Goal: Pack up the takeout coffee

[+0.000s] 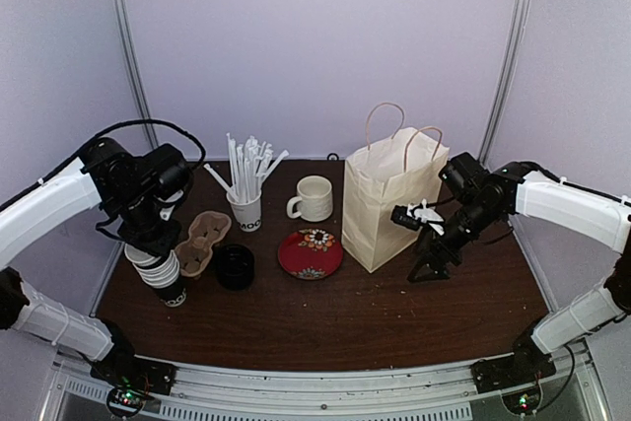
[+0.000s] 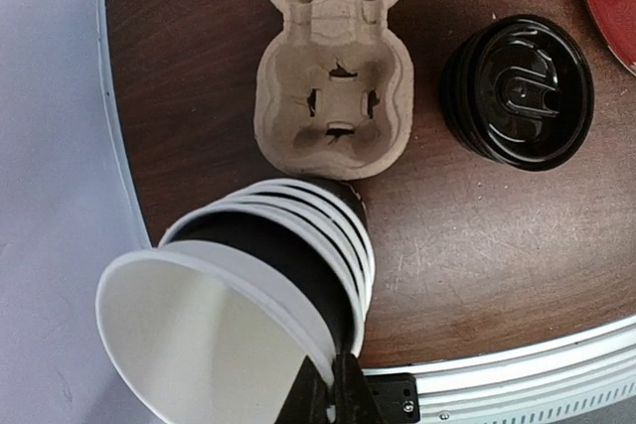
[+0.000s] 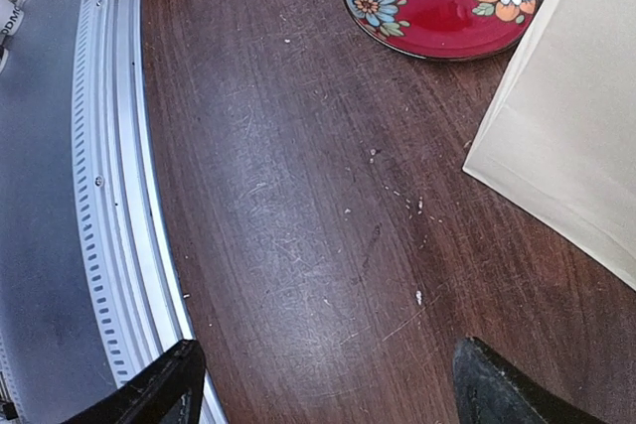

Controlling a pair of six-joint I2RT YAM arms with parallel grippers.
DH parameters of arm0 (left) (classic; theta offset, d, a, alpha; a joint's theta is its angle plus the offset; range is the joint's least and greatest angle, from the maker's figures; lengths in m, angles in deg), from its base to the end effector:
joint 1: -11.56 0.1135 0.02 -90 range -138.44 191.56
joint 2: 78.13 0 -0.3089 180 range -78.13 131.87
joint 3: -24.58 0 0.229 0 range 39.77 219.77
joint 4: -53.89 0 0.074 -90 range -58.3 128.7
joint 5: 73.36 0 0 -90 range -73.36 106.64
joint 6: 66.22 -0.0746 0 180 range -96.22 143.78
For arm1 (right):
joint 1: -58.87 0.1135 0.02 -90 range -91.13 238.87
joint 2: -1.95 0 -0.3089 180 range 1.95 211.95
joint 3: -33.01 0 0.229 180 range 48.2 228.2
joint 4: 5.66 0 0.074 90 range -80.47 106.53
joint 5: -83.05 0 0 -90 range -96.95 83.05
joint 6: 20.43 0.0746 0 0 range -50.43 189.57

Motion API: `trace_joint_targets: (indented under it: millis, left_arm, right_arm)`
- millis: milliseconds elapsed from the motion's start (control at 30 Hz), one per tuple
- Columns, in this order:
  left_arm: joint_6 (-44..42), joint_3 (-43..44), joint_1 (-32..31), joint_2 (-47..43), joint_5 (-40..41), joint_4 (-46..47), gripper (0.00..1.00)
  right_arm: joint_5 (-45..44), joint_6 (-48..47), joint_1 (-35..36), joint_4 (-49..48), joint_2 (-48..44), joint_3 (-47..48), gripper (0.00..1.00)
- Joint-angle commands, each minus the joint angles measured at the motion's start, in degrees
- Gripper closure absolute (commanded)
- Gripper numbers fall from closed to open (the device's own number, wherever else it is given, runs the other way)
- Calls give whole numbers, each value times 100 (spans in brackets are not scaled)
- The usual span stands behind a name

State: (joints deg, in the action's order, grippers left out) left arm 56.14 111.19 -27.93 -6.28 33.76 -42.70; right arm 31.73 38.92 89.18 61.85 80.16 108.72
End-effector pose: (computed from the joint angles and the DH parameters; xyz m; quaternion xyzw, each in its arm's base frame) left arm 0.1420 -0.0885 0.3216 0.0507 0.9851 0.0789 0.1442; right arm 0.1758 0.1568 0.2816 -0.5209 0.7717 0.3257 0.1647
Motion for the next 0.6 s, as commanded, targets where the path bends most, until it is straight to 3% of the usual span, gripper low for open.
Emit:
trace_joint_targets:
  millis: [0,400,567]
  left_arm:
    - [-155,875,46,116,278,-543,100]
    - [-92,2591,33,397,645,-1984,100]
    - [-309,3516,-212,593,543,-2090,100]
  right_arm:
    - [-69,-80,59,89,-6,163,10]
    - [58,-88,72,200,-12,258,11]
    - [-493,-391,51,791,4,786,13]
